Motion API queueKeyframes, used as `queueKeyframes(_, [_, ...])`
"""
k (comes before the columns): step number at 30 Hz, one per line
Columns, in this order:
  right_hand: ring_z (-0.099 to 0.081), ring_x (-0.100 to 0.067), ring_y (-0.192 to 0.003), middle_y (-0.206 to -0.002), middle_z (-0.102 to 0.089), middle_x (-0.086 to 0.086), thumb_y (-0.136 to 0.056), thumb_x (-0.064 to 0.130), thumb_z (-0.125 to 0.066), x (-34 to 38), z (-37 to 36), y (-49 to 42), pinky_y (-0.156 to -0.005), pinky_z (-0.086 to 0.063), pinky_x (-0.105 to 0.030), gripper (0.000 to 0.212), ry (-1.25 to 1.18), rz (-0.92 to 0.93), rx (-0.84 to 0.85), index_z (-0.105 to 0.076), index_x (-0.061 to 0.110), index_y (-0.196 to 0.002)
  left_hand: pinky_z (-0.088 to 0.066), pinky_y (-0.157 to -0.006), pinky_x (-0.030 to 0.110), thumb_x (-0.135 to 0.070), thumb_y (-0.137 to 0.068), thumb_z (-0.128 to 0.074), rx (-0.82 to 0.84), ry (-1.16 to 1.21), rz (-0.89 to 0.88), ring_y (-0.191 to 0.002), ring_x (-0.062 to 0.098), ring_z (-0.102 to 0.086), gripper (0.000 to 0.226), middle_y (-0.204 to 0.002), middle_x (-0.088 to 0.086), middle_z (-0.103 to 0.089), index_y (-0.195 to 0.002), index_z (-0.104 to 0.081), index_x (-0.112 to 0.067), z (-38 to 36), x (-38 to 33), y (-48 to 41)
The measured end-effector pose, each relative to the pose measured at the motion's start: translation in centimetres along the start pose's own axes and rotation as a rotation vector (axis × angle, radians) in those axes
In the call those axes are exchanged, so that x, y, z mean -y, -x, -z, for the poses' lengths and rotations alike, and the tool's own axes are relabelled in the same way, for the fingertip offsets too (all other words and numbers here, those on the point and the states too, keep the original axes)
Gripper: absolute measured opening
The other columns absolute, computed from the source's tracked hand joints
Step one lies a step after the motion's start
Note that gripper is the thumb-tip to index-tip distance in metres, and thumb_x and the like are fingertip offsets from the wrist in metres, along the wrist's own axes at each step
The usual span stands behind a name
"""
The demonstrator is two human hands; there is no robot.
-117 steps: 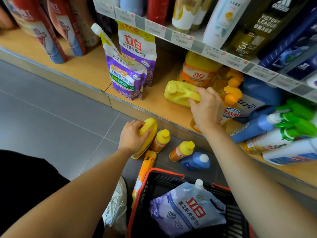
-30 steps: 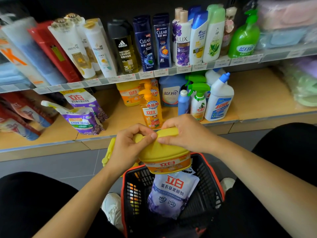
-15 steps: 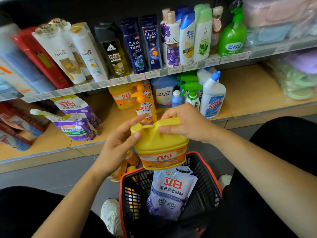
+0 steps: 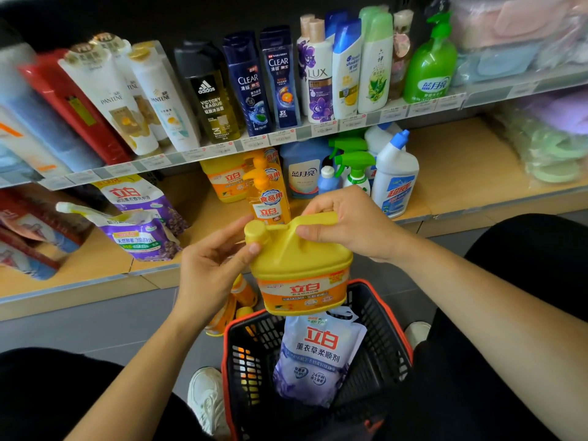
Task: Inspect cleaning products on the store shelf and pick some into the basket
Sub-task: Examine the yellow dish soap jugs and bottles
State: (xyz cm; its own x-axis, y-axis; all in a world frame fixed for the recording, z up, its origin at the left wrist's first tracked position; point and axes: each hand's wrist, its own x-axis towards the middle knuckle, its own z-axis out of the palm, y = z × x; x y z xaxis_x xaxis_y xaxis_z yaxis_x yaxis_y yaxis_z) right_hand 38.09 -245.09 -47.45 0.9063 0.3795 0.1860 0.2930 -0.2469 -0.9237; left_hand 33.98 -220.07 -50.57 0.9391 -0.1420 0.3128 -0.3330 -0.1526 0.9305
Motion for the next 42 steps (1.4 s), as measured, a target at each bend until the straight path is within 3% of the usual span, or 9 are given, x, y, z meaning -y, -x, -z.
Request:
queueKeyframes(8, [-0.069, -0.004, -0.071, -0.073, -0.074, 0.006, -0.086, 0.008, -0.072, -0.1, 2.3, -0.5, -0.065, -0.054, -0.018, 0.002, -0.46, 0.043, -0.178, -0.072, 0.01, -0.086, -0.057, -0.091, 0.03, -0.065, -0.066, -0.084, 0.217, -0.046, 0.315, -0.117, 0.02, -0.068, 0.084, -0.126, -0.004, -0.071, -0.134, -0.06, -0.024, 1.6, 2.9, -0.7])
queueKeyframes(12, [-0.051, 0.002, -0.049, -0.053, -0.058, 0.016, -0.092, 0.01, -0.064, -0.4, 2.8, -1.0, -0.051, -0.04, -0.01, 0.011, -0.594, 0.017, -0.304, -0.068, 0.011, -0.081, -0.057, -0.095, 0.044, -0.047, -0.063, -0.092, 0.147, 0.193, 0.417, -0.119, 0.032, -0.066, 0.094, -0.131, 0.013, -0.067, -0.141, -0.05, -0.013, 1.4, 3.8, -1.2])
queueKeyframes(18, [-0.033, -0.007, -0.051, -0.057, -0.037, 0.004, -0.087, 0.027, -0.069, -1.6, 3.2, -1.6, -0.049, -0.03, -0.025, 0.019, -0.648, -0.116, -0.366, -0.066, 0.017, -0.071, -0.058, -0.093, 0.046, 0.0, -0.087, -0.057, 0.11, 0.449, 0.389, -0.125, 0.039, -0.06, 0.06, -0.137, 0.021, -0.061, -0.146, -0.044, -0.006, 0.2, 3.8, -1.3])
queueKeyframes(22, [-0.051, -0.01, -0.061, -0.066, -0.054, -0.002, -0.096, 0.022, -0.064, -2.0, 3.5, -1.8, -0.062, -0.047, -0.028, 0.019, -0.554, -0.144, -0.401, -0.07, 0.014, -0.08, -0.053, -0.099, 0.058, 0.0, -0.083, -0.061, 0.003, 0.432, 0.32, -0.126, 0.044, -0.058, 0.069, -0.139, 0.025, -0.058, -0.148, -0.04, -0.004, -0.6, 3.4, -1.4])
queueKeyframes(25, [-0.068, -0.026, -0.09, -0.096, -0.073, -0.009, -0.1, 0.024, -0.058, -2.4, 3.3, -1.7, -0.083, -0.056, -0.053, 0.017, -0.515, -0.263, -0.376, -0.073, 0.016, -0.101, -0.049, -0.099, 0.066, -0.005, -0.074, -0.077, -0.128, 0.383, 0.261, -0.126, 0.045, -0.058, 0.083, -0.139, 0.026, -0.056, -0.148, -0.039, -0.005, 0.0, 3.0, -2.1])
queueKeyframes(28, [-0.069, -0.029, -0.101, -0.105, -0.075, -0.003, -0.102, 0.025, -0.054, -3.0, 2.6, -1.5, -0.095, -0.048, -0.066, 0.018, -0.486, -0.391, -0.312, -0.071, 0.024, -0.104, -0.059, -0.087, 0.05, -0.026, -0.062, -0.091, -0.237, 0.299, 0.151, -0.118, 0.037, -0.065, 0.087, -0.132, 0.016, -0.063, -0.137, -0.048, -0.018, 0.9, 2.2, -2.6])
queueKeyframes(32, [-0.066, -0.019, -0.111, -0.124, -0.069, -0.003, -0.095, 0.017, -0.067, -3.1, 2.1, -1.9, -0.093, -0.057, -0.041, 0.038, -0.43, -0.416, -0.381, -0.06, 0.019, -0.132, -0.062, -0.08, 0.039, -0.049, -0.055, -0.096, -0.282, 0.103, 0.045, -0.111, 0.026, -0.07, 0.081, -0.122, 0.004, -0.07, -0.126, -0.06, -0.032, 1.7, 1.3, -2.6])
queueKeyframes(35, [-0.056, -0.006, -0.119, -0.136, -0.058, 0.003, -0.084, 0.011, -0.078, -2.8, 1.8, -1.8, -0.086, -0.048, -0.008, 0.063, -0.068, -0.161, -0.402, -0.052, 0.02, -0.141, -0.061, -0.084, 0.033, -0.052, -0.056, -0.095, -0.231, -0.124, 0.01, -0.112, 0.017, -0.068, 0.082, -0.121, -0.002, -0.069, -0.127, -0.063, -0.028, 1.9, 0.9, -2.3])
queueKeyframes(42, [-0.053, 0.007, -0.12, -0.135, -0.057, 0.018, -0.059, 0.053, -0.09, -3.5, -1.7, -1.0, -0.097, -0.045, -0.017, 0.101, 0.395, 0.048, 0.138, -0.04, 0.042, -0.146, -0.05, -0.091, 0.021, -0.051, -0.053, -0.09, 0.014, -0.35, -0.105, -0.11, 0.008, -0.061, 0.081, -0.114, -0.003, -0.063, -0.127, -0.064, -0.028, 0.2, -1.0, -1.5])
